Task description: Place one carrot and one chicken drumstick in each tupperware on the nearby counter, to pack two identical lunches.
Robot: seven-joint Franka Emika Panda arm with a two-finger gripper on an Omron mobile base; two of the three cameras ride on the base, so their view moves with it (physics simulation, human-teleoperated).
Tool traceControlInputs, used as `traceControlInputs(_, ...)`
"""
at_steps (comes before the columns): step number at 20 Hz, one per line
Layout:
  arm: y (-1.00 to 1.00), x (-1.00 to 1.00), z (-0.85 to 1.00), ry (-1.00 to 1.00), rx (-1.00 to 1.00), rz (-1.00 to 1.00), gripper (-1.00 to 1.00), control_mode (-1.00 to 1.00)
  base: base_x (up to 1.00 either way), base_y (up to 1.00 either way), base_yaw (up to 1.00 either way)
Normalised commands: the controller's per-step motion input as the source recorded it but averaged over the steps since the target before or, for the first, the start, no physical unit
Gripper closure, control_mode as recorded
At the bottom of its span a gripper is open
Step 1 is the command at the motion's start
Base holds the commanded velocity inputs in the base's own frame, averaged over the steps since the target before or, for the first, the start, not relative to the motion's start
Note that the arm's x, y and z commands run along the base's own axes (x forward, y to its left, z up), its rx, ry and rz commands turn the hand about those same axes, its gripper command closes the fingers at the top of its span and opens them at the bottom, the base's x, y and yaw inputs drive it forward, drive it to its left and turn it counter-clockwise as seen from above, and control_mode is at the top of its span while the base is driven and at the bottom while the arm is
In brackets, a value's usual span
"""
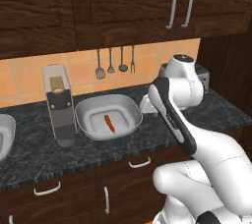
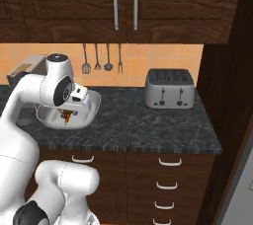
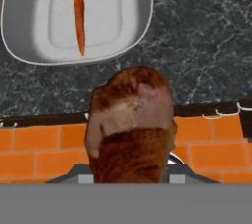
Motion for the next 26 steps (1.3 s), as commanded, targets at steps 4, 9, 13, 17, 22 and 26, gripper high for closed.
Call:
traceControlInputs(4, 0.39, 0.91, -0.44, 0.01, -0.04, 0.01, 1.0, -1.0, 0.0, 0.0, 0.0)
traceControlInputs(9, 0.5, 1.0, -0.04, 0.17, 0.0, 0.0, 1.0, -1.0, 0.0, 0.0, 0.0)
traceControlInputs(13, 0.6, 0.93, -0.17, 0.29, -0.01, 0.0, 1.0, -1.0, 0.0, 0.0, 0.0)
traceControlInputs(17, 0.74, 0.1, -0.42, 0.24, -0.13, 0.05, 1.0, -1.0, 0.0, 0.0, 0.0)
traceControlInputs(22, 0.07, 0.41, -0.85, 0.02, -0.02, 0.1, 1.0, -1.0, 0.0, 0.0, 0.0)
traceControlInputs(26, 0.0, 0.6, -0.43, -0.01, 0.0, 0.12, 1.0, -1.0, 0.0, 0.0, 0.0)
